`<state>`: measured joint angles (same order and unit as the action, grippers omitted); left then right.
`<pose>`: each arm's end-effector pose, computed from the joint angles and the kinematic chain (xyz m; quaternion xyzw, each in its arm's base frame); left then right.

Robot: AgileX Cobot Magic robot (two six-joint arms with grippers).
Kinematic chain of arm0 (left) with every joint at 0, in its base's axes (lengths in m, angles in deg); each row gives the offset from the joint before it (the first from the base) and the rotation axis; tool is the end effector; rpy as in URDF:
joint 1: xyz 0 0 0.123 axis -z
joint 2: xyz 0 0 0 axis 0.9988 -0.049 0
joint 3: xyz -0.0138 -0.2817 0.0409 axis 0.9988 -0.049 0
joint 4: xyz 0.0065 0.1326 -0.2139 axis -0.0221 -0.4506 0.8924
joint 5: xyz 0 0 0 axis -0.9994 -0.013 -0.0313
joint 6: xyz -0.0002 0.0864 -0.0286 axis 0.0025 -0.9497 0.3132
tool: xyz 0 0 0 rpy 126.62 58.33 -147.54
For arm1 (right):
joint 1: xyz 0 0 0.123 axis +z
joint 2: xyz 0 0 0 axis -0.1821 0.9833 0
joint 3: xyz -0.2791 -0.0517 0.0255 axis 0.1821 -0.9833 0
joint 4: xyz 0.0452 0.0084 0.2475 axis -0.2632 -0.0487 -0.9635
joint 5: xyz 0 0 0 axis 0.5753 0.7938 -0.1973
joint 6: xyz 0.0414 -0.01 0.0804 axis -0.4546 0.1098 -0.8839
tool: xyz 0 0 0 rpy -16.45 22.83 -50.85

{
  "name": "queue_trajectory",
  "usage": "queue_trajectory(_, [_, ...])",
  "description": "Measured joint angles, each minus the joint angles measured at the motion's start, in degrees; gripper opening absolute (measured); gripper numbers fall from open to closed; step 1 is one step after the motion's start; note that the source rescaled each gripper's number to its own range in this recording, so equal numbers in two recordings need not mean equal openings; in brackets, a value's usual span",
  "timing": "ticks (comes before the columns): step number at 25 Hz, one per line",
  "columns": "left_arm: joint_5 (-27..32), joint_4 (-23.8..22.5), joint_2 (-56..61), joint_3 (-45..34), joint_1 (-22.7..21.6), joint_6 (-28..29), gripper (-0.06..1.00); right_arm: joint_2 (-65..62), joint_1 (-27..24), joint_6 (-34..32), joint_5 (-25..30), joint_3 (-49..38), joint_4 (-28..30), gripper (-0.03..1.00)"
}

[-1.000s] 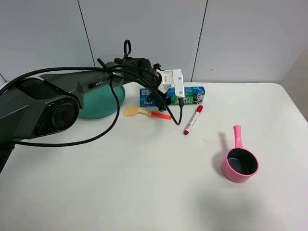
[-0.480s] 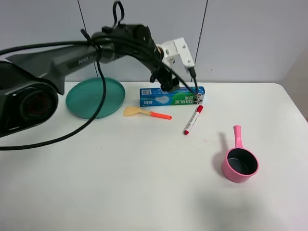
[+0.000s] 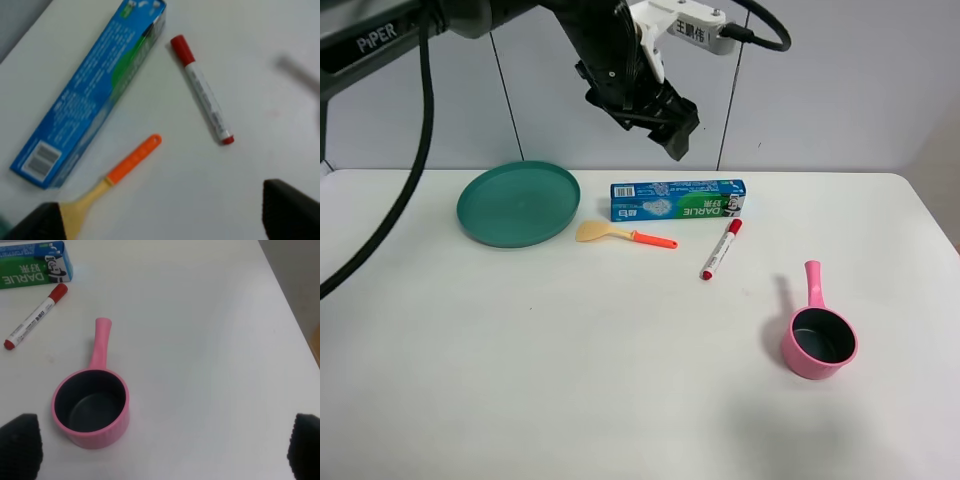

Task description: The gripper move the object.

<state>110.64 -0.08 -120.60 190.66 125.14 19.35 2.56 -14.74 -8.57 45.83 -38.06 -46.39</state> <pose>0.3688 -0.2949 0.3191 0.3778 0.8853 -0.1001 0.2518 -0.0054 -0.0011 0.2778 0.0290 0.8520 -0.0308 0.5219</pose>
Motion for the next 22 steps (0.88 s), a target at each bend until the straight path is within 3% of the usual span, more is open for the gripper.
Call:
queue_trajectory(7, [2.2,-6.5,4.8,0.0,-6.8,3.7,0.63,0.0,0.0,0.0,0.0,0.0,0.0,1.00])
queue_trajectory(17, [3.6,-8.5,14.8,0.0,-26.2,3.7,0.63,0.0,0.0,0.0,0.0,0.0,0.0,1.00])
queue_trajectory(22, [3.6,-11.2,23.1,-6.9,-33.5,3.9,0.63,0.0,0.0,0.0,0.0,0.0,0.0,1.00])
